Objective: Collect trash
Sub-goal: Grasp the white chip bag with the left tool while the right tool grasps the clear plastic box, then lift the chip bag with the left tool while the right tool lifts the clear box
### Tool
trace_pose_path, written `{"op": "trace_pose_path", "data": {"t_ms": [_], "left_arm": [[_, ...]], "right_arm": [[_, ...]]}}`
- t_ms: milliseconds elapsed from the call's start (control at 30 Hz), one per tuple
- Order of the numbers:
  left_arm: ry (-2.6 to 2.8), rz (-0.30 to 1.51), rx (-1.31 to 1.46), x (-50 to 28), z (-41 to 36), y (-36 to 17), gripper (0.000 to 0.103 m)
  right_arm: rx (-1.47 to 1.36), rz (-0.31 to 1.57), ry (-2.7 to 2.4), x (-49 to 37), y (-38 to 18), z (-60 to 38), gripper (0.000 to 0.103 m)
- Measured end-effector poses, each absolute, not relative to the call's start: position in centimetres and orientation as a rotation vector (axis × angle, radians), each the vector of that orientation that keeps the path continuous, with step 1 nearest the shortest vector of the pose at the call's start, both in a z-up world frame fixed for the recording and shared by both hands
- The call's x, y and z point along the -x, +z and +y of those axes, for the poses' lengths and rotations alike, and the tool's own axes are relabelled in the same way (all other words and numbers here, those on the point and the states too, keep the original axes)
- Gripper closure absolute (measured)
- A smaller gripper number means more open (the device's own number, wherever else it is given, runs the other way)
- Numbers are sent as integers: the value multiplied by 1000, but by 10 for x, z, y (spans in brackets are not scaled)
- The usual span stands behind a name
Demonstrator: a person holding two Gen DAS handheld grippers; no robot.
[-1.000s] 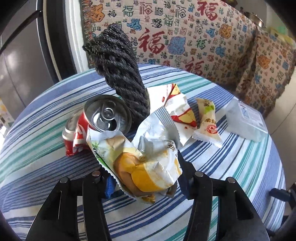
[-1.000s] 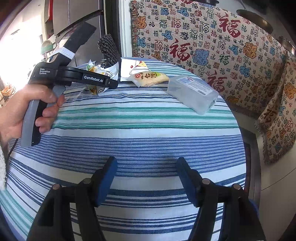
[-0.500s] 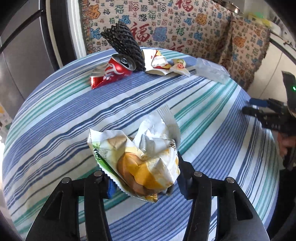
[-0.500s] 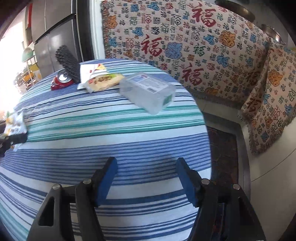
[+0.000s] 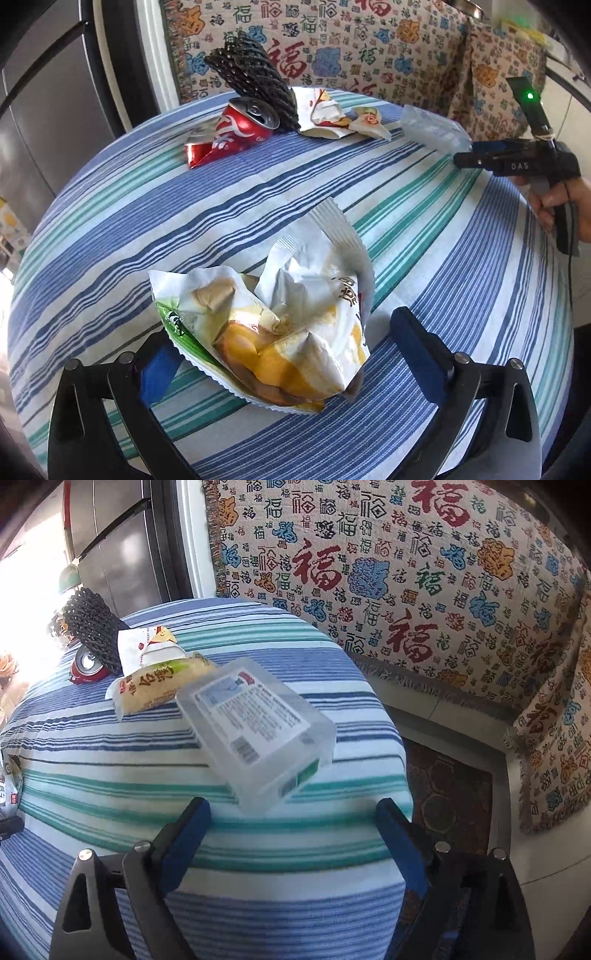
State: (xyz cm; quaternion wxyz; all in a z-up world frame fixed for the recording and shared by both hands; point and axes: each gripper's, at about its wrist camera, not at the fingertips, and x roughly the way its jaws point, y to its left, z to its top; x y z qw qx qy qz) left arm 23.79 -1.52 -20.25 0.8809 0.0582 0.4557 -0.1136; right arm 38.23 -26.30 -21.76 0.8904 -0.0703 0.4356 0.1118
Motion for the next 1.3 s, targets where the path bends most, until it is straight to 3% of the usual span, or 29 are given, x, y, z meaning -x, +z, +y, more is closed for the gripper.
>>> {"op": "trace_pose_path", "data": {"t_ms": [100,367,433,467,1300], "left_arm": [[-236,950,-121,-238,-15,-203,0],[-236,950,-120,-237,-15,-202,0],[-236,950,-120,-238,-15,-202,0],[-236,950,-120,-238,-15,-202,0],[-127,951,-66,-242,-3,-203,0]], "right_arm": [[146,897,238,-396,-220,-261,0],[146,908,219,-414,-219,-248,1],[144,895,229,-414,-217,-242,13],[148,888,228,-412,-214,-239,25],[136,882,197,-264,-216,-147,23]]}}
